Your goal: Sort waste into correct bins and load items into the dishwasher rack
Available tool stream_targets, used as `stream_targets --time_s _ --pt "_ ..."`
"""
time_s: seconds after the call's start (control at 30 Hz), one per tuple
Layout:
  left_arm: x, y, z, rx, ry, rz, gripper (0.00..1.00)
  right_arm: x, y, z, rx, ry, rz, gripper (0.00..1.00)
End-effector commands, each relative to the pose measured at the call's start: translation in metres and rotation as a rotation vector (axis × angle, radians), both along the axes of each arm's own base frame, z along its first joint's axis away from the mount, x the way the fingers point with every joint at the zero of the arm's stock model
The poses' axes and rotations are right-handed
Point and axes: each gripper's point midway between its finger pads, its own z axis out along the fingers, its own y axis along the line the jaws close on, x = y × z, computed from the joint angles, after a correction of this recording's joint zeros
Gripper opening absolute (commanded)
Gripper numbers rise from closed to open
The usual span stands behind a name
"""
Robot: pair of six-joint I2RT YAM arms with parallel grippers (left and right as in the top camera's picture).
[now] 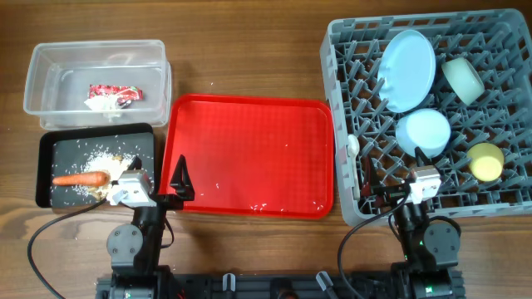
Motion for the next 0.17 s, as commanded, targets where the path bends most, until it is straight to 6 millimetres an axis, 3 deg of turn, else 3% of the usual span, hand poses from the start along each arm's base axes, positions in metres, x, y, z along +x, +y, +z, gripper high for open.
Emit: stream_targets --time_s 0.0,0.13 --pt "-0.0004 -0.0024 -0.0012 0.007 -0.001 -0.017 1.0 -0.0006 0.0017 0.0016 -0.013 -0.01 0.012 1.0" --pt "-0.0004 -0.0024 -0.0012 0.007 -0.001 -0.017 1.0 -0.0006 0.0017 0.0016 -0.013 -0.01 0.012 1.0"
